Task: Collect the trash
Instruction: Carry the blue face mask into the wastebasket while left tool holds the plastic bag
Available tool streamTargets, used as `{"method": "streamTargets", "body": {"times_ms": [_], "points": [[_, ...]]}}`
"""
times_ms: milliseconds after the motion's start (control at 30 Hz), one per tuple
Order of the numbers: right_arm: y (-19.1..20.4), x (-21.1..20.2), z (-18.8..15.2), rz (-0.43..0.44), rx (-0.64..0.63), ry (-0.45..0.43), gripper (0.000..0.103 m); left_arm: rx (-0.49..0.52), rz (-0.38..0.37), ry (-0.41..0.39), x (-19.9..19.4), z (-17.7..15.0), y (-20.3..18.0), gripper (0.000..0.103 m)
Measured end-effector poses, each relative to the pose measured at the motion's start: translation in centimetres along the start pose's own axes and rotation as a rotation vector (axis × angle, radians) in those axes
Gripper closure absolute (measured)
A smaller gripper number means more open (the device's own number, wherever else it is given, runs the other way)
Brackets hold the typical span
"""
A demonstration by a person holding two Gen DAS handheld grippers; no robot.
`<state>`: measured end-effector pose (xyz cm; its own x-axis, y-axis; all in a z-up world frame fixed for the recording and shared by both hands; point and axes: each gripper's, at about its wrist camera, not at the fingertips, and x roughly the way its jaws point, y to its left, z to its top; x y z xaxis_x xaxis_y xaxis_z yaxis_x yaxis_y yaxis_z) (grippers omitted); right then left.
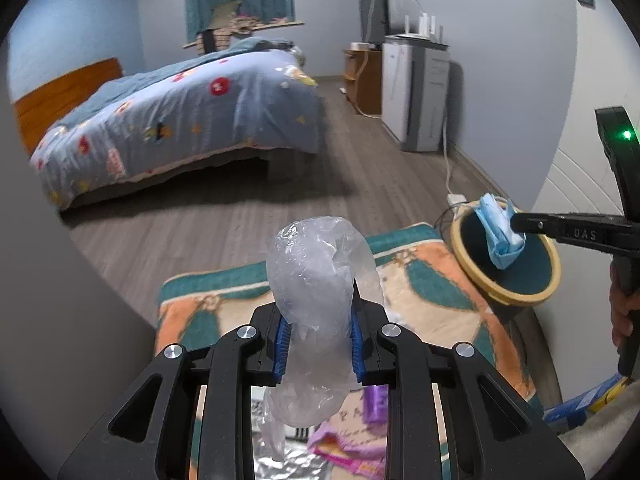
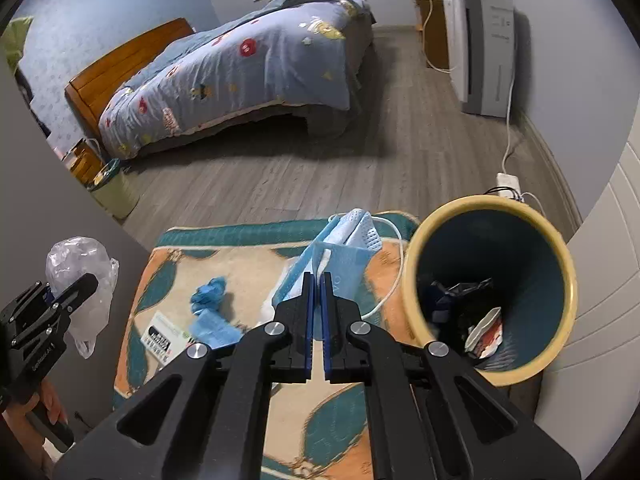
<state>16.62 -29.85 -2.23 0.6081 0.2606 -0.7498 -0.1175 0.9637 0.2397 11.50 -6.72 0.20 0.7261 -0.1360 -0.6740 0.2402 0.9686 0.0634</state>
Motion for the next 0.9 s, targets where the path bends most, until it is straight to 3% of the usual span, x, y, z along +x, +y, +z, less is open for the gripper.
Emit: {"method": "streamTargets", "body": {"times_ms": [400,633,900], "points": [[-6.8,0.3,1.6,-0.08,0.061,-0.024,0.1,0.17,-0.113,0.006,3.8,3.1,-7.9,0.077],[-12.3,0.9,1.7,-0.145,0.16,-0.026,0.1,0.2,-0.215,0.022,6.0,4.6,-12.0,0.077],[-16.1,2.0,0.0,-0.177,0.249,0.013,0.1,0.238,-0.324,0.085,9.5,3.8,-17.2,0.077]]}}
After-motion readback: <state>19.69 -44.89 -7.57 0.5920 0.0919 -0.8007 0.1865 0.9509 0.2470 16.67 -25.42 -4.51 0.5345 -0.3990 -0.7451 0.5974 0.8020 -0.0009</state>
